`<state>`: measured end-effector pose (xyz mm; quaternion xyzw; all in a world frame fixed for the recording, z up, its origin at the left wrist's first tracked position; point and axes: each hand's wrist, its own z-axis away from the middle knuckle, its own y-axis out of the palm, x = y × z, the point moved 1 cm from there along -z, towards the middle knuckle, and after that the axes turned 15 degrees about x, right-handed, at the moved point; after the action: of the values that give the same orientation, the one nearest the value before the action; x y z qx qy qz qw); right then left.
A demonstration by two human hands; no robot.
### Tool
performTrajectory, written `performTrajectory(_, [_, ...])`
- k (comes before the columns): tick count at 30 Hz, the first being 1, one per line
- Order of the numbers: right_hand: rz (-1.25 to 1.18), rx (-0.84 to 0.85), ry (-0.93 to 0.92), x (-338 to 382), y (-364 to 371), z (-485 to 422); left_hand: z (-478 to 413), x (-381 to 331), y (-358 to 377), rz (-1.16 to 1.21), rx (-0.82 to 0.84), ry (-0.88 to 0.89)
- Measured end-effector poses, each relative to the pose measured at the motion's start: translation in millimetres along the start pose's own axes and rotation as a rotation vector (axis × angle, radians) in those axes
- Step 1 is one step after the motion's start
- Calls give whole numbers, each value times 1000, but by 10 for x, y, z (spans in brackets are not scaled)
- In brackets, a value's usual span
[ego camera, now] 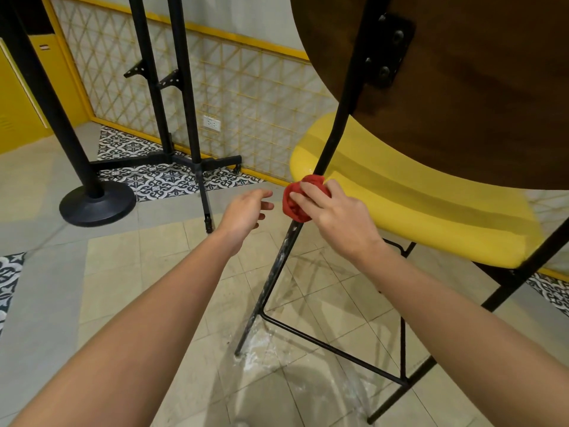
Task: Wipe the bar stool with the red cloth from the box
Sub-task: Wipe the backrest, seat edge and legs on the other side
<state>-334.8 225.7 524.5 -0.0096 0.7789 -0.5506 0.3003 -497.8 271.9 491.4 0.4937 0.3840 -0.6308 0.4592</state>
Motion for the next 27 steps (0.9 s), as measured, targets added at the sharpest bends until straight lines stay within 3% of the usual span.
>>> performTrajectory(7, [-98,45,-146,51,181,121,29,24,93,-13,75,-1])
performTrajectory(14, [-499,-158,275,136,347,183,37,21,101,-16,88,-3])
performTrajectory(27, [-707,-80,384,281,415,192,14,-25,45,-39,92,-14])
